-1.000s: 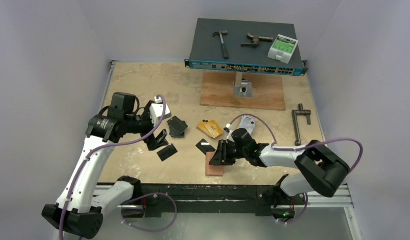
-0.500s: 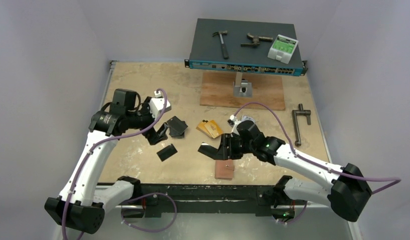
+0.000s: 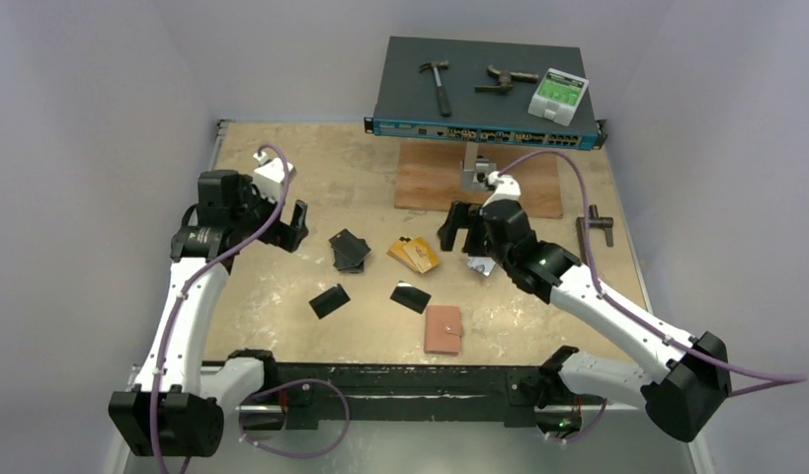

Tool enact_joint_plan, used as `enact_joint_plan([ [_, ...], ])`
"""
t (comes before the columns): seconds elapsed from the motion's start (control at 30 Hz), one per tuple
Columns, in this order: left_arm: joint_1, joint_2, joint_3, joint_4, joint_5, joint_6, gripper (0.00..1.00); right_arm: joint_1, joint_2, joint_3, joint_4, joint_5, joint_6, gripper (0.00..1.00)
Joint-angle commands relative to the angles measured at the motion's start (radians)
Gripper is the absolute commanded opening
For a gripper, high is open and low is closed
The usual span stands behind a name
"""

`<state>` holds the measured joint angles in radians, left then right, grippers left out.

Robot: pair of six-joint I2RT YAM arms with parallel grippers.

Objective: Put the credit cards into the card holder
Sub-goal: Reset both arms

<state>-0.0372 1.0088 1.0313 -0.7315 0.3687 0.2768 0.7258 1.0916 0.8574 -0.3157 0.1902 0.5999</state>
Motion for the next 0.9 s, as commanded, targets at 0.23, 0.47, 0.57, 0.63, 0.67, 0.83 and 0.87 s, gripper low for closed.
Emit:
enact_joint_plan([
  [0.23, 0.225, 0.174, -0.202, 0.529, -0.069, -0.199, 1.0, -0.407, 0.139, -0.179, 0.435, 0.491, -0.202, 0.99],
  [0.47, 0.225, 0.234, -0.434, 0.991, -0.058, -0.26, 1.0, -0.476, 0.145, -0.402, 0.914, 0.539, -0.35, 0.99],
  [0.57, 0.227, 0.281, -0.474, 1.136, -0.035, -0.297, 1.0, -0.5, 0.153, -0.479, 1.118, 0.506, -0.401, 0.99],
  [0.63, 0.226, 0.293, -0.478, 1.159, -0.021, -0.328, 1.0, -0.509, 0.189, -0.503, 1.243, 0.487, -0.434, 0.99],
  [0.67, 0.226, 0.297, -0.487, 1.185, -0.016, -0.343, 1.0, -0.51, 0.212, -0.508, 1.285, 0.481, -0.451, 0.99],
  [0.83, 0.209, 0.333, -0.552, 1.361, -0.014, -0.359, 1.0, -0.525, 0.337, -0.517, 1.466, 0.428, -0.51, 0.99],
  [0.87, 0.188, 0.334, -0.551, 1.35, -0.033, -0.345, 1.0, -0.528, 0.365, -0.511, 1.473, 0.418, -0.509, 0.99],
])
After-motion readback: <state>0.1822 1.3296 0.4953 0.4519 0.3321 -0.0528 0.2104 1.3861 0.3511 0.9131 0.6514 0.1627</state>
